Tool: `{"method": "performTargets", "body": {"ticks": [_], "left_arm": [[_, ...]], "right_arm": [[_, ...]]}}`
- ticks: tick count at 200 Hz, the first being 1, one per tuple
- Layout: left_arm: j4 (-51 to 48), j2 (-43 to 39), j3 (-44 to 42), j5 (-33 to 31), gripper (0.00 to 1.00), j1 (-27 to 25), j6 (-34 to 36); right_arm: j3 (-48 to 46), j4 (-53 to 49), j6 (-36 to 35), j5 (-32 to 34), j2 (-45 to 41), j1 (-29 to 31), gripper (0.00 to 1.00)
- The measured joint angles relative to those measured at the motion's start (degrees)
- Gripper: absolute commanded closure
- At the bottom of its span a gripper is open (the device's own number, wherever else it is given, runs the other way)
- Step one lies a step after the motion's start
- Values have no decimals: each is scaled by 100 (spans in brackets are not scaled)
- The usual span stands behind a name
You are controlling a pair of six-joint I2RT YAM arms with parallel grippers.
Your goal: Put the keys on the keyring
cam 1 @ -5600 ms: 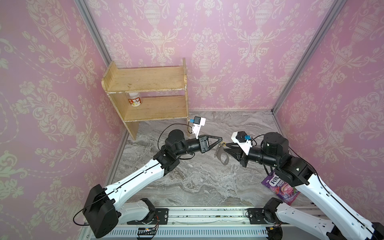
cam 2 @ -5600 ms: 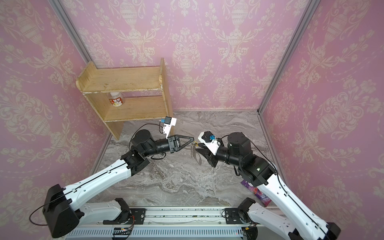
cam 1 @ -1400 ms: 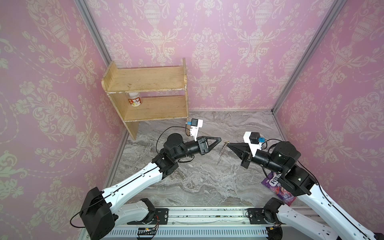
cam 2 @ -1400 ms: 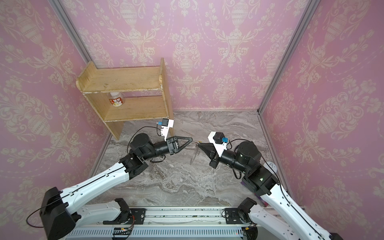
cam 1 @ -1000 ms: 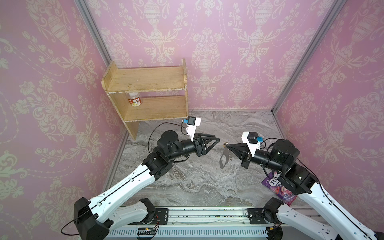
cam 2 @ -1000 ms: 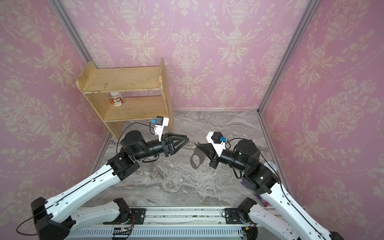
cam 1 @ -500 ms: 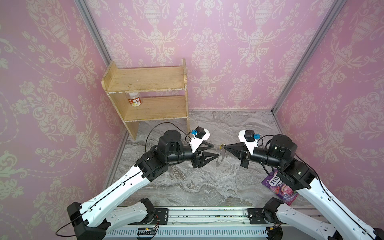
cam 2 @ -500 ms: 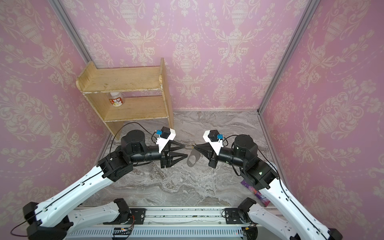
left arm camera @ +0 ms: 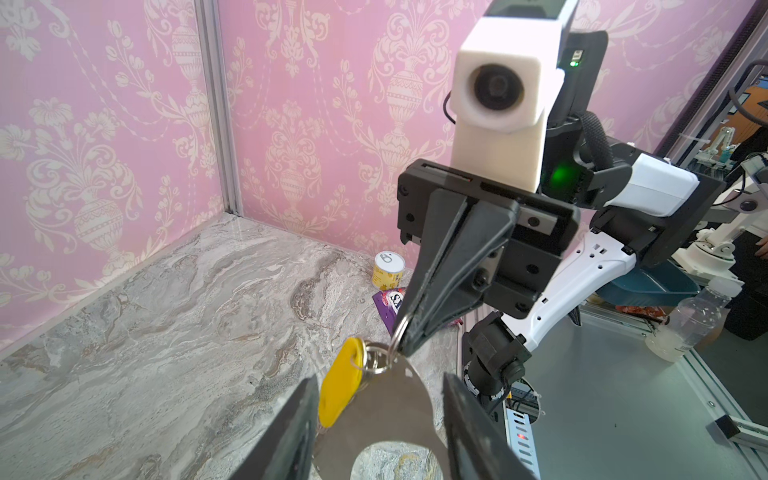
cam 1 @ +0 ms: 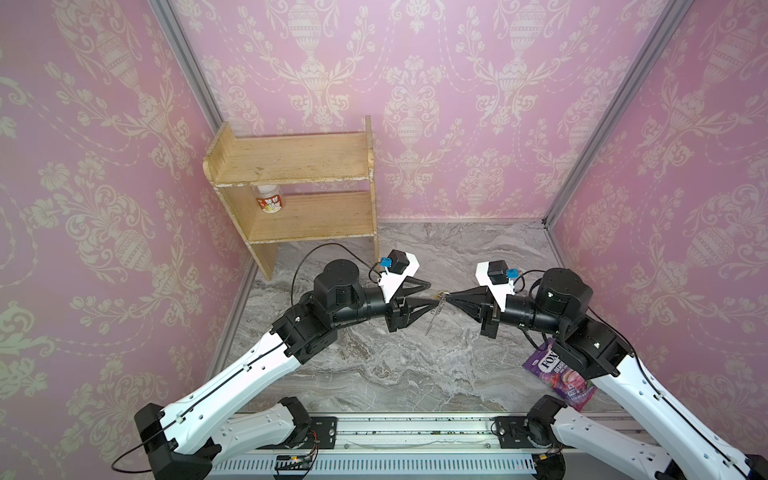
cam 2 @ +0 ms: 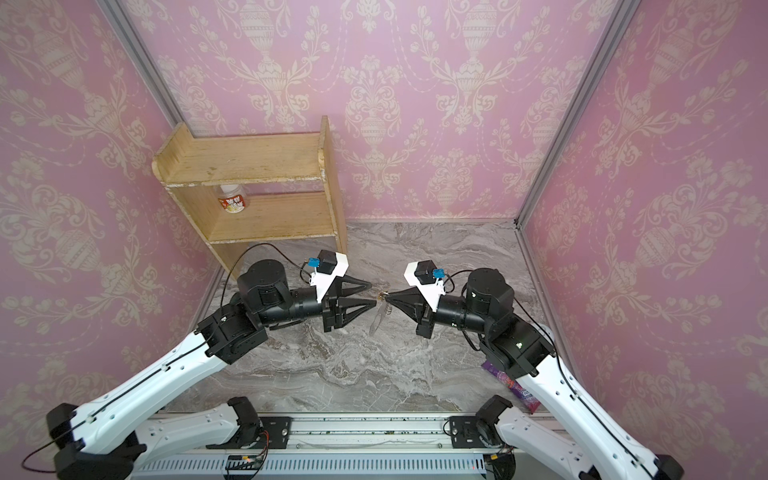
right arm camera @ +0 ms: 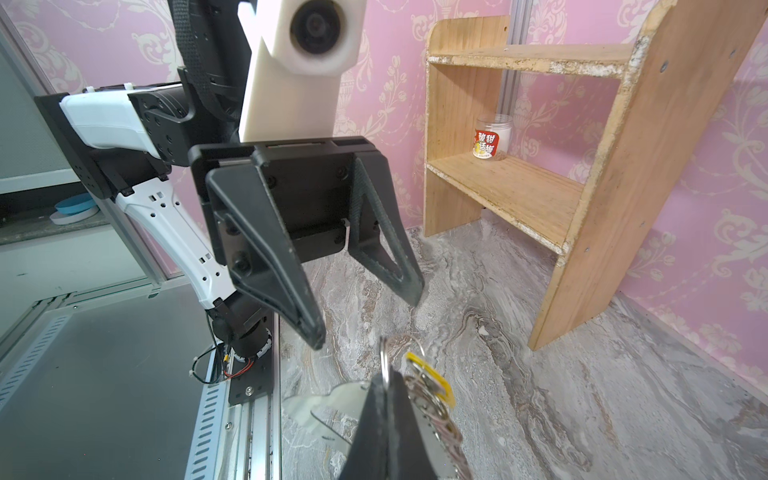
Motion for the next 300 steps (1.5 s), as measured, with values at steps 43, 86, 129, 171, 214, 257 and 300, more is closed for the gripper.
{"method": "performTargets", "body": {"ticks": [43, 86, 129, 171, 214, 257, 300], "left_arm": [[260, 118, 0, 114, 65, -11, -13], [334, 238, 0, 243, 75, -118, -7], [409, 260, 2, 258, 95, -177, 9], [424, 260, 2, 249, 100, -177, 70], [334, 260, 2, 313, 100, -192, 114], [-363, 271, 181, 354, 100, -219, 551], [-957, 271, 509, 413, 100, -225, 981]], "right_arm": [[0, 48, 70, -90, 22, 0, 100], [0, 155, 131, -157, 44, 0, 100], [0, 190, 146, -214, 46, -9, 100], [0, 164, 251, -258, 31, -37, 94], [295, -413, -52, -168, 94, -52, 51], [1392, -1491, -544, -118, 291, -59, 56], [2232, -2376, -1029, -404, 844, -59, 67]]}}
